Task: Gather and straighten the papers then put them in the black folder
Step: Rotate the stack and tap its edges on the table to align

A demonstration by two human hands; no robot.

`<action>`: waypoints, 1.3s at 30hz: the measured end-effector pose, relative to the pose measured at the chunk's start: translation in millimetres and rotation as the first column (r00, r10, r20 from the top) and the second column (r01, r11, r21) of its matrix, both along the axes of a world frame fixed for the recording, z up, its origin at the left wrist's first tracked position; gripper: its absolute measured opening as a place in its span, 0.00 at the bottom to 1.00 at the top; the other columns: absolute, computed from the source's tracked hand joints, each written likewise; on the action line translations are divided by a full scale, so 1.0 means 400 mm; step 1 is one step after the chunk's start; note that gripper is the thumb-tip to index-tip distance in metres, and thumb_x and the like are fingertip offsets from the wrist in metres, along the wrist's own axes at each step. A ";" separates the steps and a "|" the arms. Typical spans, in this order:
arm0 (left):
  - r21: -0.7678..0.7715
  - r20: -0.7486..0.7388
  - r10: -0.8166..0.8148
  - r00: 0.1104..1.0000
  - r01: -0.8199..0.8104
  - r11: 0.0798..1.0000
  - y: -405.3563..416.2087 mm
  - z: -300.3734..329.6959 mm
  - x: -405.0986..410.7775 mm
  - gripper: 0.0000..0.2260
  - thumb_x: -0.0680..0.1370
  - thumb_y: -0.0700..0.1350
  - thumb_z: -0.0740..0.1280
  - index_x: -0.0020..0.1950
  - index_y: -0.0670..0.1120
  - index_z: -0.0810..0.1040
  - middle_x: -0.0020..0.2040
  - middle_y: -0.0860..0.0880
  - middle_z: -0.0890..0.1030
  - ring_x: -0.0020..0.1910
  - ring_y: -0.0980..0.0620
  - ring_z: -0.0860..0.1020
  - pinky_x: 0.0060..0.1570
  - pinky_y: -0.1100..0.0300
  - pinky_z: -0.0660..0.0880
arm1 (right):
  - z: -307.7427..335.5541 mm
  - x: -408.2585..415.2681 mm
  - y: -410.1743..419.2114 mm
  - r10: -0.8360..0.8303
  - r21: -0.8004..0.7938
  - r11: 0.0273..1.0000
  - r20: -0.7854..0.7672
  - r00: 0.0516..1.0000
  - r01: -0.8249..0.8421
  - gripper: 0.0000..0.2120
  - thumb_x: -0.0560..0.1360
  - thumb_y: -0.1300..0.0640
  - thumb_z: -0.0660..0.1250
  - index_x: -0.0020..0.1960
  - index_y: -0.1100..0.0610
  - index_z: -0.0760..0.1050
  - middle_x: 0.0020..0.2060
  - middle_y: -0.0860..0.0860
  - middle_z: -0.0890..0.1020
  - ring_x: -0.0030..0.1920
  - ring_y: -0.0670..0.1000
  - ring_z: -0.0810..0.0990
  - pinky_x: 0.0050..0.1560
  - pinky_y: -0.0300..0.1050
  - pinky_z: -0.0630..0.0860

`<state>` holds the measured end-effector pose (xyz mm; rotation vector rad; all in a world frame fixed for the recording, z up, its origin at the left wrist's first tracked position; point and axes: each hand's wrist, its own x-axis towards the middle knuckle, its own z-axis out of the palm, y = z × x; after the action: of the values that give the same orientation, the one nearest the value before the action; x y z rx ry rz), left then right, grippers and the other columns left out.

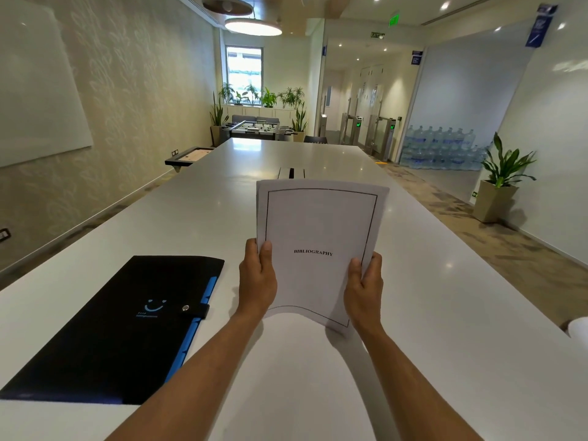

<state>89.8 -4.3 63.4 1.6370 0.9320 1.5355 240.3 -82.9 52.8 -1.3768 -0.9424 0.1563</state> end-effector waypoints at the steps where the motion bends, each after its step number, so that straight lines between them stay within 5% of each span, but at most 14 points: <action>1: 0.004 -0.006 0.022 1.000 -0.022 1.000 0.005 0.001 -0.002 0.10 0.83 0.48 0.55 0.45 0.44 0.67 0.31 0.52 0.67 0.27 0.60 0.67 0.28 0.68 0.65 | 0.005 0.001 -0.001 -0.005 -0.008 1.000 0.011 1.000 0.005 0.03 0.82 0.57 0.55 0.55 0.55 0.64 0.43 0.43 0.76 0.40 0.34 0.78 0.38 0.29 0.75; 6: -0.071 -0.136 0.099 0.986 -0.109 0.992 0.033 -0.003 -0.001 0.13 0.83 0.50 0.53 0.47 0.42 0.69 0.33 0.51 0.69 0.30 0.58 0.66 0.31 0.64 0.64 | 0.018 0.020 -0.007 0.002 -0.129 0.992 0.059 0.998 0.006 0.09 0.82 0.57 0.55 0.60 0.59 0.66 0.43 0.44 0.77 0.40 0.43 0.77 0.37 0.30 0.71; 9: -0.199 -0.281 0.074 0.957 -0.133 0.971 0.050 -0.022 -0.002 0.15 0.83 0.50 0.52 0.58 0.40 0.71 0.45 0.44 0.77 0.44 0.48 0.76 0.39 0.60 0.68 | 0.001 0.039 -0.008 0.021 -0.295 0.955 0.072 0.997 0.001 0.14 0.83 0.57 0.54 0.66 0.61 0.64 0.53 0.54 0.78 0.46 0.50 0.75 0.46 0.40 0.71; 14: -0.355 -0.420 -0.008 0.908 -0.156 0.922 0.047 -0.068 0.005 0.18 0.84 0.45 0.53 0.72 0.40 0.65 0.64 0.38 0.75 0.62 0.41 0.73 0.52 0.56 0.68 | -0.026 0.052 -0.016 0.050 -0.562 0.827 0.082 0.995 0.005 0.17 0.82 0.60 0.54 0.68 0.64 0.62 0.59 0.61 0.76 0.49 0.56 0.73 0.48 0.43 0.66; 19: -0.269 -0.633 -0.014 0.774 -0.203 0.941 0.031 -0.126 0.000 0.16 0.84 0.44 0.53 0.70 0.40 0.66 0.56 0.38 0.78 0.49 0.44 0.76 0.45 0.55 0.69 | -0.073 0.044 -0.023 0.063 -0.695 0.719 0.064 0.996 -0.001 0.17 0.80 0.62 0.55 0.68 0.64 0.62 0.55 0.61 0.77 0.45 0.55 0.73 0.44 0.45 0.68; 23: -0.190 -0.730 -0.007 0.684 -0.193 0.963 0.027 -0.172 -0.004 0.15 0.82 0.41 0.55 0.69 0.42 0.65 0.55 0.40 0.79 0.47 0.45 0.78 0.44 0.54 0.73 | -0.099 0.033 -0.026 0.040 -0.735 0.676 0.096 0.995 0.044 0.07 0.76 0.66 0.56 0.53 0.62 0.63 0.38 0.54 0.72 0.41 0.57 0.73 0.36 0.46 0.66; 29: -0.117 -0.770 0.030 0.637 -0.188 0.975 0.019 -0.200 -0.009 0.19 0.82 0.41 0.55 0.74 0.42 0.60 0.66 0.41 0.73 0.58 0.41 0.76 0.53 0.52 0.73 | -0.120 0.014 -0.026 0.055 -0.756 0.638 0.232 0.971 0.145 0.15 0.73 0.66 0.58 0.59 0.63 0.65 0.52 0.61 0.74 0.44 0.60 0.73 0.42 0.47 0.67; 35: 0.063 -0.871 0.141 0.470 -0.179 0.982 0.012 -0.213 -0.012 0.21 0.80 0.40 0.60 0.73 0.43 0.64 0.64 0.42 0.73 0.49 0.45 0.80 0.44 0.57 0.76 | -0.148 -0.014 -0.046 0.104 -0.738 0.551 0.524 0.846 0.389 0.28 0.71 0.62 0.61 0.69 0.65 0.60 0.59 0.60 0.71 0.50 0.60 0.79 0.40 0.46 0.67; 39: 0.115 -0.883 0.183 0.433 -0.177 0.977 0.010 -0.224 -0.013 0.18 0.79 0.40 0.62 0.69 0.44 0.69 0.62 0.42 0.76 0.51 0.46 0.79 0.45 0.57 0.77 | -0.159 -0.022 -0.053 0.106 -0.702 0.547 0.599 0.794 0.456 0.21 0.69 0.62 0.61 0.61 0.63 0.67 0.55 0.57 0.72 0.48 0.57 0.76 0.37 0.45 0.66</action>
<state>84.5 -0.3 -26.2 2.4661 1.6877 0.6417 231.6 -104.1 -10.8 -2.5288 -1.2950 -0.0135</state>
